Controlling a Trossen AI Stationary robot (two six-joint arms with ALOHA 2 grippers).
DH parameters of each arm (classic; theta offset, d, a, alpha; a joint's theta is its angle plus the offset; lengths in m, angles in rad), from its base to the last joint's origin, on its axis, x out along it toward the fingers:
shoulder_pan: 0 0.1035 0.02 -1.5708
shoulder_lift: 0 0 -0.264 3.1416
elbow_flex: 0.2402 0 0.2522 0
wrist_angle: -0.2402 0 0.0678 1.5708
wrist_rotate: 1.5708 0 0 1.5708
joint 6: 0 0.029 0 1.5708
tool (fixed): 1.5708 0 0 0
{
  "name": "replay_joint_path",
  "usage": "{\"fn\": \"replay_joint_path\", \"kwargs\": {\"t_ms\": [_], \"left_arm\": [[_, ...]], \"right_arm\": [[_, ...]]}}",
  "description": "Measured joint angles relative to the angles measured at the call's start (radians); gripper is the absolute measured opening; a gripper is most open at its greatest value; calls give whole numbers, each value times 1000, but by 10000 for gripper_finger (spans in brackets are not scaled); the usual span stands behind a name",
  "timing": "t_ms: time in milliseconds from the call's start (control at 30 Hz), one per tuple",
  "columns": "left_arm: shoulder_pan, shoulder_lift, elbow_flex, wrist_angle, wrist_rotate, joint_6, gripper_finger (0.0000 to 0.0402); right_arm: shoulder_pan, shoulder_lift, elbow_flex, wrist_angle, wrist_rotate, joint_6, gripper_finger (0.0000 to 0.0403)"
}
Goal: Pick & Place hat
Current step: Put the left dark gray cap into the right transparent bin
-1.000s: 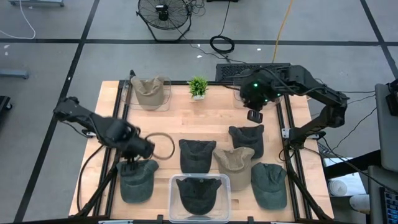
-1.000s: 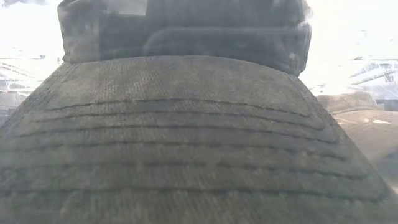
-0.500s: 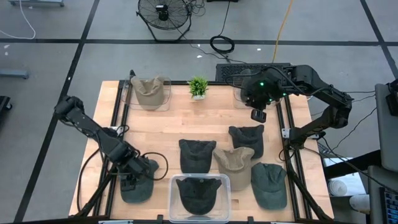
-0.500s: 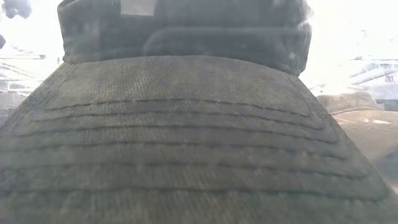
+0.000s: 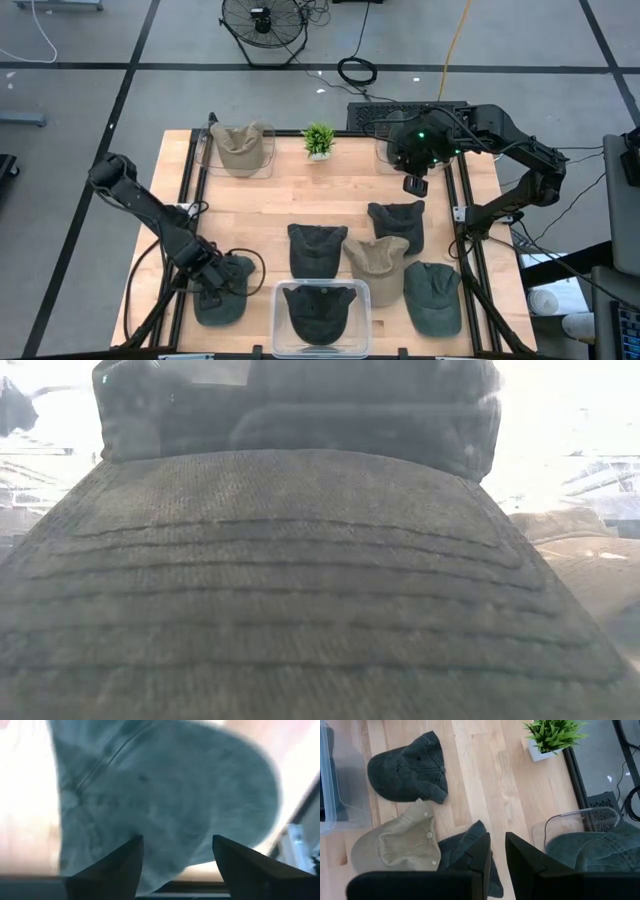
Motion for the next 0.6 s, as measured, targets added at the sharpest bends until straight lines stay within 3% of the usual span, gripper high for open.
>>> {"fn": "replay_joint_path", "kwargs": {"t_ms": [433,600], "left_arm": [[-44,0,-123,156,23,-112,231],[-44,-1,-135,157,16,-114,182]], "right_arm": [[0,0,1,3,0,24,50],[0,0,1,3,0,24,50]]}}
